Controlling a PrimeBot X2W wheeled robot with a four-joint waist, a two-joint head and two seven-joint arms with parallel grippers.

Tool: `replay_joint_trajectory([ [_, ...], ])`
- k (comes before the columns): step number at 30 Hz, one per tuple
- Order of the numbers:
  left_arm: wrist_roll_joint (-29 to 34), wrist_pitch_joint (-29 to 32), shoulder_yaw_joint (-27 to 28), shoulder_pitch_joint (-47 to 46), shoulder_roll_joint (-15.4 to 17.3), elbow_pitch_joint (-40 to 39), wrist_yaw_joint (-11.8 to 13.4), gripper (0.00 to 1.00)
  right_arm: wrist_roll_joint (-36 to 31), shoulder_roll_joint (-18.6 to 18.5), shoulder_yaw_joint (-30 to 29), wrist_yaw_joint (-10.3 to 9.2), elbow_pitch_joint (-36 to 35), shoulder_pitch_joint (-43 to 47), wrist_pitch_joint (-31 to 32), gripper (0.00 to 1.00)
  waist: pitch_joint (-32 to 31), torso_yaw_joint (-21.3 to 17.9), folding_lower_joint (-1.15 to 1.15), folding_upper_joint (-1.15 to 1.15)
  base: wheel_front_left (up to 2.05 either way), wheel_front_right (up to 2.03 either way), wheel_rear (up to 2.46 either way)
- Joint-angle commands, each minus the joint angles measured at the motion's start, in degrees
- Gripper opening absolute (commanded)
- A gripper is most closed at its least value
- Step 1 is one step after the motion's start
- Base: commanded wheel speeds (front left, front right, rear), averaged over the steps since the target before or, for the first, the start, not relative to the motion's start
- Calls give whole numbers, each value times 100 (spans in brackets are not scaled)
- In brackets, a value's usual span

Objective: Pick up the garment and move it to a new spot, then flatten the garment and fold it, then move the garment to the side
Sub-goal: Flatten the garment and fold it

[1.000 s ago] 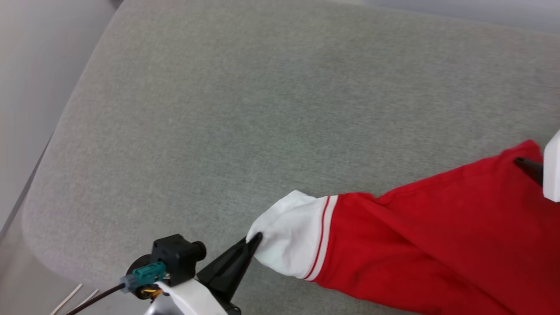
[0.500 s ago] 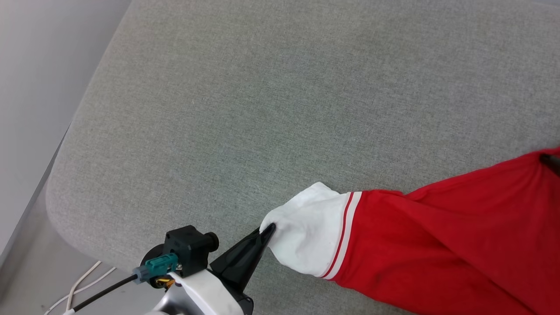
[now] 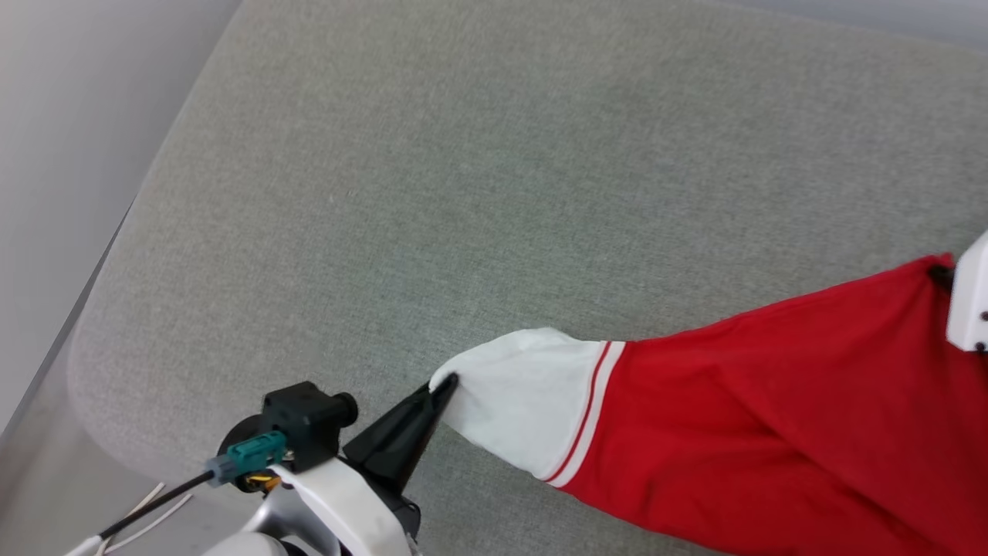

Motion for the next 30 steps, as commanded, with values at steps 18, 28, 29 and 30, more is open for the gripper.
replay_joint_trajectory([
  [18, 181, -321, 1384, -789, 1029, -640, 438, 0, 924, -192, 664, 0, -1637, -433, -971, 0, -1412, -1557, -1, 0, 0, 0, 0],
  [28, 211, -459, 2239, -1426, 1494, -926, 597, 0, 1160, 125, 384, -1, -2886, -330, -911, 0, -1636, -2168, -1, 0, 0, 0, 0],
  [29, 210, -469, 2315, -1487, 1535, -967, 607, 0, 1165, 164, 338, 0, -2984, -325, -908, 0, -1638, -2212, -1, 0, 0, 0, 0],
  [30, 220, -475, 2395, -1544, 1587, -1013, 630, 0, 1169, 206, 303, -1, -3088, -320, -913, 0, -1640, -2254, -1, 0, 0, 0, 0],
])
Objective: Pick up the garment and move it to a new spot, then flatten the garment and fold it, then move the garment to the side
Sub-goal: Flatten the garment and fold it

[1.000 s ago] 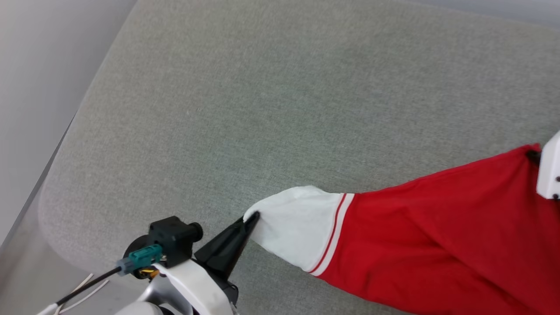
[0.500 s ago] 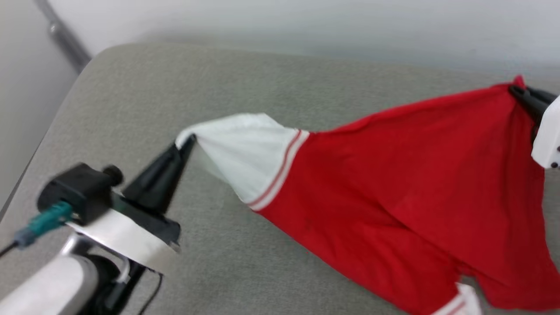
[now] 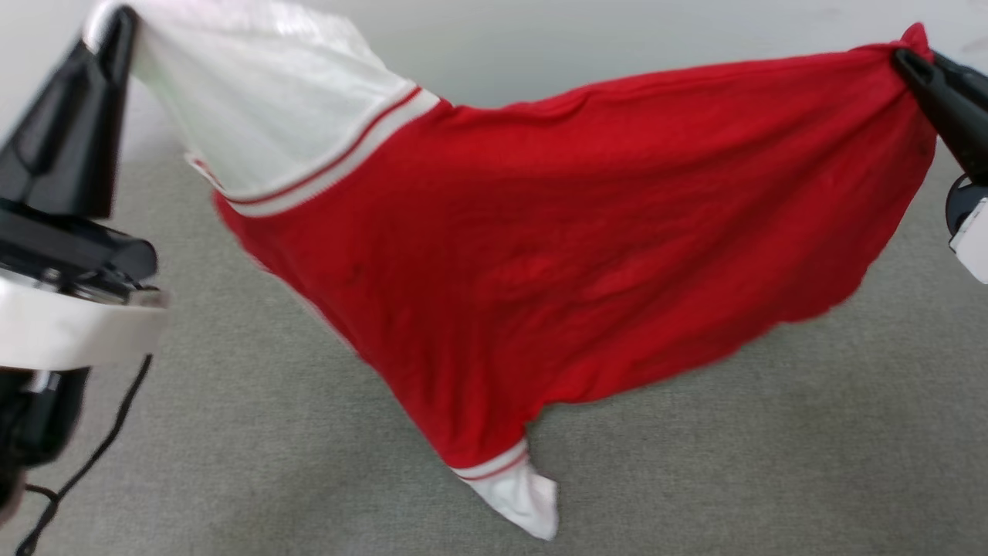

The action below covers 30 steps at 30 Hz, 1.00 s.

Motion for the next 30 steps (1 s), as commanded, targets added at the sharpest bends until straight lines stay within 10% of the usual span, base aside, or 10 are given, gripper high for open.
replay_joint_trajectory([
  [1, 15, -24, 116, -135, 73, -69, 49, 0, 33, 66, -54, 0, -144, 70, -20, 0, -32, -134, 0, 0, 0, 0, 0],
  [17, 439, 648, 512, -1916, 762, 14, -241, 0, -377, 122, -587, -1, -958, -739, -266, 0, 853, -343, 0, 0, 0, 0, 0],
  [30, 998, 1032, 52, -5127, 177, 1846, -1225, 0, -681, -215, -293, -2, 64, -2937, -578, 0, 2615, -214, 0, 0, 0, 0, 0],
])
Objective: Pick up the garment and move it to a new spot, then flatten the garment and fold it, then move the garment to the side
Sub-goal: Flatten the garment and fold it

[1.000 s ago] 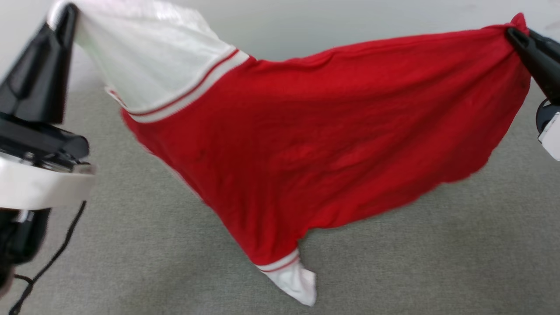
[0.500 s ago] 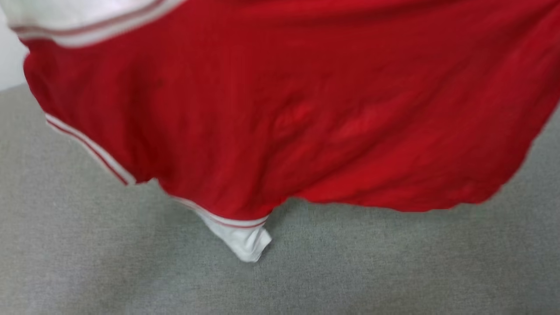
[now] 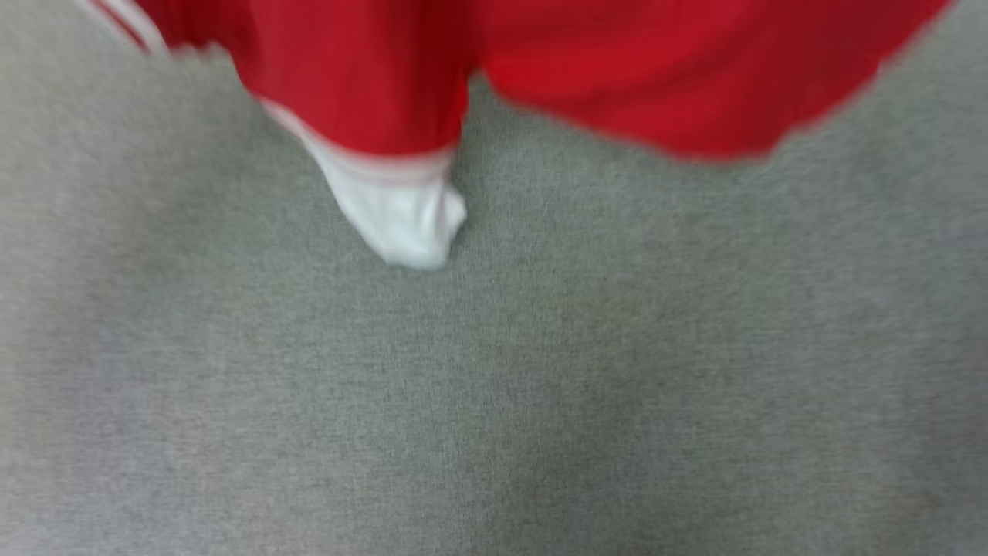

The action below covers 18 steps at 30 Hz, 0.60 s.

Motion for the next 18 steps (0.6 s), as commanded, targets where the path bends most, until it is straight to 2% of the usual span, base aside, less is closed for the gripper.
replay_joint_trajectory([
  [1, 64, 9, -30, -267, -94, 157, -55, 0, -83, -71, 19, -4, 110, -258, -53, 0, 587, 82, -1, 0, 0, 0, 0],
  [7, 631, -231, -359, -2054, -824, 1527, -332, 0, -514, -240, 227, -5, 1214, -1769, -489, 0, 1338, 262, -1, 0, 0, 0, 0],
  [11, 966, -718, -555, -2873, -1199, 2509, -507, 0, -819, -274, 348, -5, 1970, -2571, -948, 0, 1678, 421, -1, 0, 0, 0, 0],
  [15, 1093, -1338, -661, -3214, -1541, 3415, -581, 0, -1063, -274, 500, -6, 2590, -2985, -1502, 0, 1800, 556, -1, 0, 0, 0, 0],
  [18, 1006, -1669, -678, -2982, -1841, 3945, -572, 0, -1055, -210, 748, -5, 2931, -2845, -2052, 0, 1739, 623, -1, 0, 0, 0, 0],
])
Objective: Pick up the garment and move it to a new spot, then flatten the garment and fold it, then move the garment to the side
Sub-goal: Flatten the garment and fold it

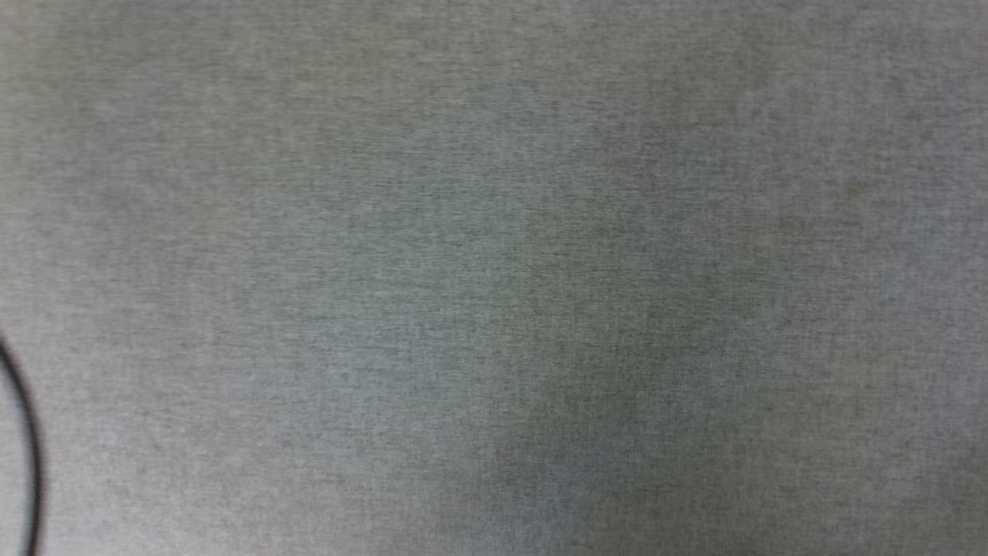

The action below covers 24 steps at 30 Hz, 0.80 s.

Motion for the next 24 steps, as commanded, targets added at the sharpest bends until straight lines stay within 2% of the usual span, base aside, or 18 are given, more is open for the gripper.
replay_joint_trajectory([
  [1, -40, -75, 8, 218, -85, 124, 24, 0, 131, 46, -6, -8, 134, 149, -156, 0, -47, 51, -2, 0, 0, 0, 0],
  [5, -71, -198, -85, 971, -446, 385, -1, 0, 318, 138, 181, -6, 635, 690, -689, 0, -229, 95, -2, 0, 0, 0, 0],
  [10, 7, -215, -41, 2418, -721, -6, 26, 0, 508, 91, 617, -7, 1125, 1606, -1103, 0, -652, 132, -2, 0, 0, 0, 0],
  [17, 48, -214, -42, 4803, -853, -552, -38, 0, 970, 7, 1142, -6, 1457, 3148, -1449, 0, -1491, 193, -2, 0, 0, 0, 0],
  [21, 25, -214, -105, 6156, -836, -874, -24, 0, 1246, -88, 1417, -6, 1450, 4071, -1543, 0, -2049, 253, -2, 0, 0, 0, 0],
  [24, -68, -214, -185, 7027, -708, -1014, -34, 0, 1474, -223, 1627, -6, 1387, 4695, -1535, 0, -2434, 294, -2, 0, 0, 0, 0],
])
